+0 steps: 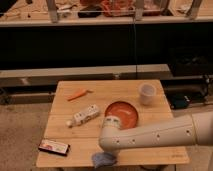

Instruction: Place the white sponge in the ceramic bowl

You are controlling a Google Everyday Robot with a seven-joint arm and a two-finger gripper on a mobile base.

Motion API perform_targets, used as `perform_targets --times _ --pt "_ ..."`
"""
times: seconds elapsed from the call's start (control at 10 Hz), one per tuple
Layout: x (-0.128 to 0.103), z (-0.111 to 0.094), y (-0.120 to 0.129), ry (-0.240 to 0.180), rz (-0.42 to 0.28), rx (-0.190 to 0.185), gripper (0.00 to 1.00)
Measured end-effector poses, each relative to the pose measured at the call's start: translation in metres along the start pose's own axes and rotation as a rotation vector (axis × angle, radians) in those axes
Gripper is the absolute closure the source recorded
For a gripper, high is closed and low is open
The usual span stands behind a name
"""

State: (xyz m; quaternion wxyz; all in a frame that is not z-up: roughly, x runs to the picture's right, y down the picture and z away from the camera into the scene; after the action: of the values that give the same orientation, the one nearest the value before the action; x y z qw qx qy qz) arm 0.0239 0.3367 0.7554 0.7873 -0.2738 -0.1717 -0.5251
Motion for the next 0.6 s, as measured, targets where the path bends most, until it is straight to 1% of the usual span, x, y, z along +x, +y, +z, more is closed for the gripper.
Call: perform_targets --times 0.2,0.3,0.4,0.5,0.6 --pt "0.007 -0.008 -0.002 0.01 -0.004 0.013 1.0" --pt "0.009 -0.012 0.004 0.01 0.002 0.01 1.0" --pt "0.008 -0.011 0.004 0.014 0.005 0.011 1.0" --pt "0.008 -0.011 -0.001 0.021 0.008 0.017 1.0" --pt "0.005 -0.012 -0.013 0.029 0.008 0.028 1.0"
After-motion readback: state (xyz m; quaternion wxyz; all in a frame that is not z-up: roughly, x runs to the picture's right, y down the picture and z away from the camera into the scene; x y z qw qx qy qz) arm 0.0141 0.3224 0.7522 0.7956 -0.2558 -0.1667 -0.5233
